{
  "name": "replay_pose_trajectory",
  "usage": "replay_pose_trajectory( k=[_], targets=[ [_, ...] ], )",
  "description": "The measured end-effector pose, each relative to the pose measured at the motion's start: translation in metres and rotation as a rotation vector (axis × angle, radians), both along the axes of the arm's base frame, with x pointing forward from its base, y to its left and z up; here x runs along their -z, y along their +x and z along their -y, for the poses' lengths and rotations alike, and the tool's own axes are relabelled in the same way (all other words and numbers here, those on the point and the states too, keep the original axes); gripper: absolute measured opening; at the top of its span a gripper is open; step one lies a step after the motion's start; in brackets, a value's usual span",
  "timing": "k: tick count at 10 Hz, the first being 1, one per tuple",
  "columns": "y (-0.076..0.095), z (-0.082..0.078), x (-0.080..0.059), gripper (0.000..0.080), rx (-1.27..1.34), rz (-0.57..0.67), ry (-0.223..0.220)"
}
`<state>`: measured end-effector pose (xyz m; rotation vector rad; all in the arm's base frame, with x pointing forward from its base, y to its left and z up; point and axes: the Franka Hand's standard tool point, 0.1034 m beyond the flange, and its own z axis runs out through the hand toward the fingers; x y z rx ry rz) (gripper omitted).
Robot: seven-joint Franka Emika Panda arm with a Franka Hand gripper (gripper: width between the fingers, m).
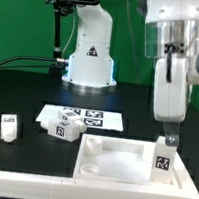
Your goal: Assemble one leg
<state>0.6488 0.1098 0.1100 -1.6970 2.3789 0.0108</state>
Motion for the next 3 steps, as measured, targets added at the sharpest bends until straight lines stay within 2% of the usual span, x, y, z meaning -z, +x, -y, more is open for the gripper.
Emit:
replay_pose_trajectory(
  k=[1,3],
  targets=[
    [0.0022,0.0034,-0.0056,0.0648,-0.003,0.008,0.0],
    [0.0016,0.0027,-0.0035,0.0649,-0.009,0.007,-0.002]
  ],
)
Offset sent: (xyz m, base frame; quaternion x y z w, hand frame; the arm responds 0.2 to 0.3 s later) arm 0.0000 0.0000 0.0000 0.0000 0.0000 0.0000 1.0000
